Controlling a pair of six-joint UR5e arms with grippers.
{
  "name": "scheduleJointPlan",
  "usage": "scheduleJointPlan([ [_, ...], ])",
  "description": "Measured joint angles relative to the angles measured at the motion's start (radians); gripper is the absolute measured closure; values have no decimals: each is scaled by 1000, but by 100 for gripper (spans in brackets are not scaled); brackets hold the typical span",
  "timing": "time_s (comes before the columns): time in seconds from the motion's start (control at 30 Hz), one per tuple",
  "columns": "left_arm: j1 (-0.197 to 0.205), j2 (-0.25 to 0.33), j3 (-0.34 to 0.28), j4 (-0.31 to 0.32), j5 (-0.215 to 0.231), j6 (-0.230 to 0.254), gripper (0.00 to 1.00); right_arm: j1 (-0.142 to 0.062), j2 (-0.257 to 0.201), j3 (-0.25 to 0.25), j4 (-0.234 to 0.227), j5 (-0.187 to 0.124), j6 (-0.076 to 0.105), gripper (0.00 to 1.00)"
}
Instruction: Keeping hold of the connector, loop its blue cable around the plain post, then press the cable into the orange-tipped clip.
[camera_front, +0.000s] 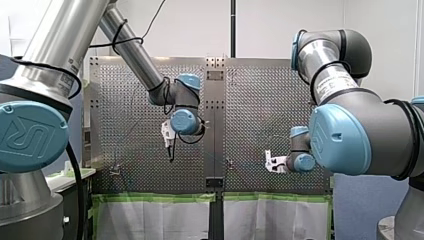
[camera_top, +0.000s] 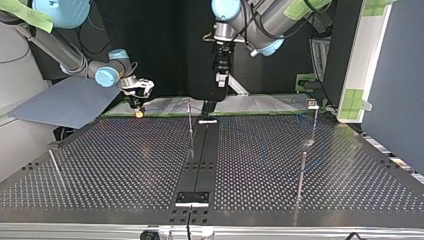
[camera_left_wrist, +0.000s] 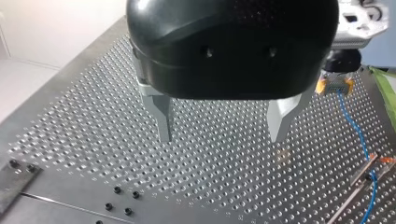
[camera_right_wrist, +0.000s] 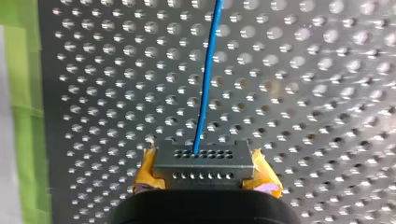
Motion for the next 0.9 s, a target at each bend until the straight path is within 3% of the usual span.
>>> scheduleJointPlan([
  [0.17, 0, 43, -43, 2, 11, 0, 2, 6, -45, 0, 30, -1, -2, 100],
  [0.3, 0, 78, -79, 3, 14, 0, 2, 12, -85, 0, 61, 16, 4, 100],
  [0.4, 0, 108, -108, 3, 14, 0, 2, 12, -112, 0, 83, 35, 17, 100],
  [0.67, 0, 188, -188, 3, 12, 0, 2, 14, -190, 0, 135, 47, 84, 100],
  [0.9, 0, 256, -256, 3, 14, -1, 2, 11, -258, 23, 139, 49, 95, 100],
])
